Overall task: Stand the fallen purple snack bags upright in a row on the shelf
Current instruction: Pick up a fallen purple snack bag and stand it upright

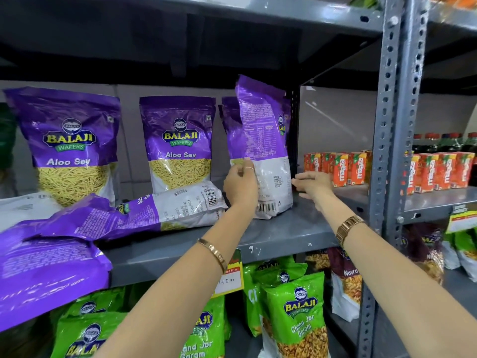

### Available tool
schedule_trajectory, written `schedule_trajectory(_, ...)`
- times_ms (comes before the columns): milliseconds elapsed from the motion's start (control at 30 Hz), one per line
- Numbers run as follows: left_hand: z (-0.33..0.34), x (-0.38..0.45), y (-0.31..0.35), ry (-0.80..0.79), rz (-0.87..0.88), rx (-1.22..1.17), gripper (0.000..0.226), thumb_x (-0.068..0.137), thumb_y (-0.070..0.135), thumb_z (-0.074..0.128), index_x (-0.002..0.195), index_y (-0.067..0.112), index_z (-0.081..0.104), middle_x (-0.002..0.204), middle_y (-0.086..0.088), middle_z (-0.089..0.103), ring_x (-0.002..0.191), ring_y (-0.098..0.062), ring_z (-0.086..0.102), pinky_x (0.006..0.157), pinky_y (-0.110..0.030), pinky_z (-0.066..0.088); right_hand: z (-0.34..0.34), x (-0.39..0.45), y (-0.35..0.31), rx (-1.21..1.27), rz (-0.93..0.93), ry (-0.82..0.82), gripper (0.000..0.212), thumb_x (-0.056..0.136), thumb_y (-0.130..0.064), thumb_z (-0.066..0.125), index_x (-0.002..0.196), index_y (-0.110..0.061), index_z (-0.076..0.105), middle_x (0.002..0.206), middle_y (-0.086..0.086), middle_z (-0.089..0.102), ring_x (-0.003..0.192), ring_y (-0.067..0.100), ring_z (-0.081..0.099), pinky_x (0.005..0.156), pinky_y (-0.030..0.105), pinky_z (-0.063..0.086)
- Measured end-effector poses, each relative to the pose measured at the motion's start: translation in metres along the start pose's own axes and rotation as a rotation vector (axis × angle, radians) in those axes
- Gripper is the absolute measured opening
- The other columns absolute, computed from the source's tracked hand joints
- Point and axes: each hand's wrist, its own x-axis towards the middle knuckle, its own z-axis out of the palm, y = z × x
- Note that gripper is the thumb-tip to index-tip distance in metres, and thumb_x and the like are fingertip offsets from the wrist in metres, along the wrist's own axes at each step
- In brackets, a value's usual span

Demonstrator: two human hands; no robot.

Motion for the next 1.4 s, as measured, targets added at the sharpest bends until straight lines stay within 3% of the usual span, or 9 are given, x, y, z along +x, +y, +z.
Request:
schedule_trajectory(200, -0.002, 0.028, 0.008, -0.099, -0.298, 0.065, 0.059, 0.095, 0.046, 0.027, 0.117, -0.001, 0.055, 0.118, -0.019, 0.059, 0.107, -0.034, 0.055, 0.095, -0.039, 0.043, 0.002, -0.016, -0.009, 0.127, -0.130, -0.031, 0.016, 0.083, -0.017, 0.064, 0.099, -0.016, 0.065, 0.088, -0.005, 0.065, 0.087, 0.014, 0.061, 0.070, 0.027, 0.053)
schedule_trajectory(300, 0.002, 0.027, 0.003, -0.242, -0.442, -0.020, 0.051, 0.094, 0.047, 0.032, 0.107, 0.006, 0.060, 0.100, -0.013, 0.061, 0.092, -0.028, 0.058, 0.085, -0.033, 0.047, 0.006, -0.023, -0.005, 0.060, -0.155, -0.159, 0.030, 0.085, -0.023, 0.061, 0.115, -0.019, 0.060, 0.107, -0.004, 0.062, 0.100, 0.015, 0.057, 0.070, 0.027, 0.051)
schedule_trajectory(500, 0.010, 0.013, -0.008, -0.234, -0.398, -0.052, 0.047, 0.091, 0.041, 0.044, 0.113, 0.001, 0.057, 0.121, -0.017, 0.061, 0.111, -0.035, 0.056, 0.099, -0.045, 0.045, 0.010, -0.015, -0.008, -0.006, -0.104, -0.189, 0.037, 0.091, -0.030, 0.050, 0.126, -0.021, 0.052, 0.130, 0.003, 0.056, 0.117, 0.021, 0.052, 0.088, 0.036, 0.047)
schedule_trajectory(633, 0.016, 0.002, -0.005, -0.162, -0.251, 0.122, 0.033, 0.090, 0.034, 0.042, 0.085, 0.005, 0.059, 0.109, -0.018, 0.064, 0.096, -0.035, 0.058, 0.088, -0.039, 0.049, 0.012, -0.010, -0.008, 0.000, -0.066, -0.171, 0.030, 0.093, -0.027, 0.047, 0.118, -0.017, 0.060, 0.125, 0.008, 0.061, 0.105, 0.019, 0.058, 0.088, 0.030, 0.046)
schedule_trajectory(933, 0.009, 0.021, -0.003, -0.172, -0.391, -0.017, 0.038, 0.086, 0.022, 0.044, 0.115, 0.001, 0.058, 0.114, -0.014, 0.062, 0.100, -0.031, 0.057, 0.085, -0.035, 0.047, -0.017, -0.028, -0.011, 0.136, -0.088, -0.261, 0.031, 0.089, -0.049, 0.042, 0.089, -0.029, 0.066, 0.094, -0.007, 0.069, 0.088, 0.011, 0.064, 0.065, 0.028, 0.048)
schedule_trajectory(1033, 0.012, 0.023, -0.005, -0.349, -0.443, -0.129, 0.031, 0.087, 0.028, 0.044, 0.103, 0.012, 0.065, 0.102, -0.008, 0.063, 0.089, -0.024, 0.057, 0.081, -0.031, 0.045, -0.024, -0.036, -0.004, 0.039, -0.212, -0.375, 0.012, 0.085, -0.041, 0.056, 0.096, -0.037, 0.059, 0.101, -0.019, 0.062, 0.096, 0.003, 0.058, 0.068, 0.023, 0.047)
schedule_trajectory(1233, 0.016, 0.025, -0.007, -0.426, -0.440, -0.248, 0.028, 0.091, 0.031, 0.041, 0.096, 0.016, 0.064, 0.086, -0.006, 0.060, 0.070, -0.013, 0.053, 0.060, -0.026, 0.040, -0.015, -0.034, 0.001, -0.161, -0.371, -0.337, 0.045, 0.063, -0.013, 0.082, 0.100, -0.023, 0.056, 0.096, -0.006, 0.062, 0.090, 0.012, 0.058, 0.083, 0.027, 0.050)
schedule_trajectory(1300, 0.014, 0.026, -0.008, -0.423, -0.453, -0.255, 0.025, 0.090, 0.031, 0.043, 0.083, 0.018, 0.063, 0.096, -0.008, 0.064, 0.067, -0.013, 0.053, 0.057, -0.026, 0.040, -0.017, -0.031, 0.000, -0.097, -0.326, -0.351, 0.037, 0.064, -0.005, 0.079, 0.089, -0.025, 0.060, 0.087, -0.010, 0.066, 0.082, 0.007, 0.060, 0.071, 0.020, 0.051)
schedule_trajectory(1400, 0.009, 0.027, -0.009, -0.376, -0.439, -0.263, 0.032, 0.087, 0.027, 0.048, 0.109, 0.009, 0.064, 0.125, -0.013, 0.061, 0.069, -0.017, 0.055, 0.059, -0.026, 0.043, -0.020, -0.024, 0.000, 0.047, -0.119, -0.446, 0.037, 0.071, 0.007, 0.067, 0.087, -0.025, 0.062, 0.082, -0.007, 0.070, 0.082, 0.015, 0.063, 0.069, 0.027, 0.052)
